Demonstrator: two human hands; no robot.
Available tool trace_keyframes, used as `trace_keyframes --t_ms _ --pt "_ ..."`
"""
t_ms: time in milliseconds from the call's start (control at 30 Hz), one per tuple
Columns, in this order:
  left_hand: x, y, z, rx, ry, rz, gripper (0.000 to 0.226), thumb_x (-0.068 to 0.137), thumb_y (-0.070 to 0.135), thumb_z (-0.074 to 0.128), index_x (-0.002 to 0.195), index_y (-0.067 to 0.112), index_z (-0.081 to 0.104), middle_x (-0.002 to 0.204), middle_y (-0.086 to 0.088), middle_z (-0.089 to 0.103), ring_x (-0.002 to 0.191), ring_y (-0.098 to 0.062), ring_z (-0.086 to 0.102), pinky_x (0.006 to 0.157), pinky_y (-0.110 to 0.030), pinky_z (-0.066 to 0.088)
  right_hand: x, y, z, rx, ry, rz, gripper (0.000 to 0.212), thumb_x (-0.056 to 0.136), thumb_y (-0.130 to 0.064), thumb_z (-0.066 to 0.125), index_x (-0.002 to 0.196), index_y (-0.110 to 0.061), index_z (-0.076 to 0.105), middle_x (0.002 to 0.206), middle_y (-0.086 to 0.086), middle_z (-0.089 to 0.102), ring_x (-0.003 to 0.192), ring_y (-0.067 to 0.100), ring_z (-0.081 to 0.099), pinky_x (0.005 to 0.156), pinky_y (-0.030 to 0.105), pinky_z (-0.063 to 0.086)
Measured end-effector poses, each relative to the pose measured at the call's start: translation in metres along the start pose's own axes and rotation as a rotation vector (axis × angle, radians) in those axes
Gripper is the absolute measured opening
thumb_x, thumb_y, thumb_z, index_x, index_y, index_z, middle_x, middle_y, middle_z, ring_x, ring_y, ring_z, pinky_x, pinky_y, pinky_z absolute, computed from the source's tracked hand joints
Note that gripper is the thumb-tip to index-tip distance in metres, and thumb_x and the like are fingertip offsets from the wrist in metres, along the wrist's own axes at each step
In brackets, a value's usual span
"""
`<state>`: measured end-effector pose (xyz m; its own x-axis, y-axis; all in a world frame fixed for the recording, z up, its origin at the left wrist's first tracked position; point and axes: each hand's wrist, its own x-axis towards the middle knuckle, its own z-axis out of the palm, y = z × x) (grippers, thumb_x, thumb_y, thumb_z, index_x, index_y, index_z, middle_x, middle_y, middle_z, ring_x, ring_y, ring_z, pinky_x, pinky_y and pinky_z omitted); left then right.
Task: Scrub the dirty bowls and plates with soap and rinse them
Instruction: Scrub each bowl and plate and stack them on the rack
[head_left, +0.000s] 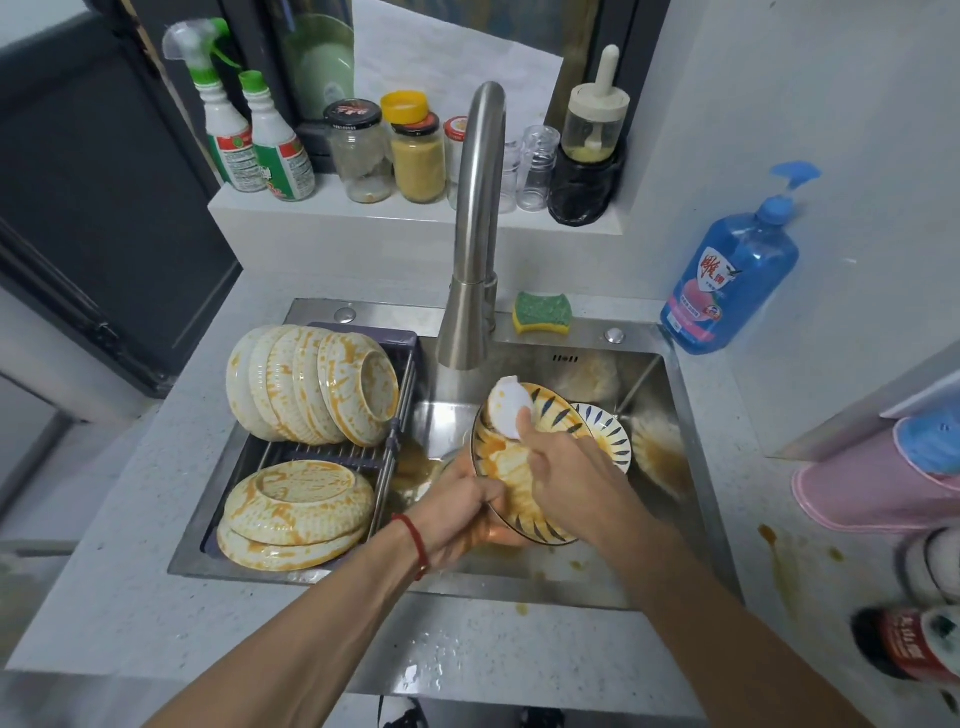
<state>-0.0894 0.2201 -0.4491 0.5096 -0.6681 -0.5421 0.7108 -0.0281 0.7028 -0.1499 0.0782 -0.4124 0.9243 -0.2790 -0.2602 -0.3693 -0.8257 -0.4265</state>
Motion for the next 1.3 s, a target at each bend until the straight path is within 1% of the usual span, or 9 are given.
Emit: trace_keyframes --t_ms 100,233,433,567,733,867,1033,1133,1300 --pt "0.001 0.001 -0.005 0.004 -0.030 -0.009 0.073 0.072 -0.023 0.041 0.133 0.012 0.056 0.114 -0.022 0.073 0.099 -0.041 0.072 0.086 -0.077 0.051 -0.012 -0.002 0.000 -0.011 -0.023 -0.067 0.057 0.105 -0.022 0.040 0.158 -0.040 0.027 0.093 0.005 0.062 0.095 0.034 0.059 0.073 0.041 0.048" --pt "-0.001 -0.002 0.002 -0.058 -0.046 -0.009 0.081 0.060 -0.016 0.048 0.136 0.012 0.054 0.128 -0.022 0.069 0.109 -0.046 0.071 0.074 -0.070 0.059 0.000 0.027 -0.012 -0.263 0.004 0.119 0.071 0.097 -0.008 0.040 0.162 -0.026 0.018 0.105 0.011 0.066 0.090 0.030 0.060 0.071 0.039 0.048" --pt "0.000 0.000 -0.004 -0.158 -0.103 -0.026 0.089 0.059 -0.021 0.049 0.143 0.011 0.051 0.136 -0.024 0.064 0.114 -0.052 0.067 0.077 -0.077 0.053 -0.025 0.023 -0.007 -0.184 -0.017 0.115 0.065 0.101 -0.009 0.039 0.162 -0.020 0.019 0.111 0.007 0.064 0.085 0.023 0.046 0.069 0.036 0.039" --pt "-0.004 0.004 0.003 -0.104 -0.165 -0.061 0.073 0.071 -0.024 0.040 0.136 0.003 0.057 0.130 -0.026 0.067 0.111 -0.049 0.068 0.079 -0.071 0.056 -0.010 0.010 -0.013 0.007 0.036 0.022 0.055 0.106 -0.017 0.040 0.159 -0.029 0.030 0.099 0.007 0.061 0.097 0.031 0.058 0.078 0.044 0.048" --pt "-0.006 0.015 -0.003 -0.244 -0.131 -0.095 0.057 0.074 -0.010 0.042 0.128 -0.003 0.058 0.107 -0.021 0.073 0.089 -0.035 0.074 0.064 -0.052 0.063 -0.044 -0.010 -0.012 -0.161 -0.120 -0.098 0.060 0.106 -0.021 0.045 0.160 -0.034 0.022 0.085 0.000 0.049 0.085 0.026 0.053 0.070 0.038 0.041" --pt "-0.004 0.012 -0.008 -0.225 -0.005 -0.063 0.069 0.068 -0.005 0.046 0.137 -0.004 0.052 0.129 -0.025 0.067 0.110 -0.047 0.069 0.069 -0.058 0.062 -0.059 0.019 -0.018 -0.269 -0.207 -0.070 0.055 0.107 -0.021 0.035 0.159 -0.034 0.023 0.113 0.004 0.058 0.098 0.026 0.052 0.077 0.036 0.041" --pt "-0.006 0.014 0.002 -0.111 0.058 0.012 0.070 0.079 -0.021 0.030 0.134 0.014 0.055 0.126 -0.018 0.068 0.110 -0.045 0.069 0.067 -0.060 0.062 -0.037 0.030 -0.018 -0.225 -0.109 0.020 0.055 0.107 -0.020 0.036 0.160 -0.031 0.024 0.097 0.004 0.056 0.084 0.023 0.052 0.070 0.035 0.043" --pt "-0.009 0.019 -0.004 -0.088 0.098 0.042 0.076 0.076 -0.023 0.032 0.141 0.010 0.051 0.129 -0.023 0.065 0.114 -0.047 0.066 0.075 -0.067 0.059 -0.061 0.021 -0.006 -0.171 -0.220 -0.092 0.056 0.105 -0.020 0.035 0.159 -0.033 0.024 0.103 0.005 0.059 0.088 0.025 0.054 0.075 0.040 0.051" --pt "-0.013 0.018 0.000 -0.031 0.097 0.091 0.081 0.073 -0.024 0.032 0.140 0.018 0.050 0.130 -0.021 0.062 0.116 -0.046 0.063 0.081 -0.076 0.054 -0.045 0.035 -0.007 -0.273 -0.139 0.051 0.056 0.107 -0.024 0.036 0.160 -0.033 0.021 0.113 0.005 0.059 0.102 0.028 0.058 0.077 0.036 0.044"
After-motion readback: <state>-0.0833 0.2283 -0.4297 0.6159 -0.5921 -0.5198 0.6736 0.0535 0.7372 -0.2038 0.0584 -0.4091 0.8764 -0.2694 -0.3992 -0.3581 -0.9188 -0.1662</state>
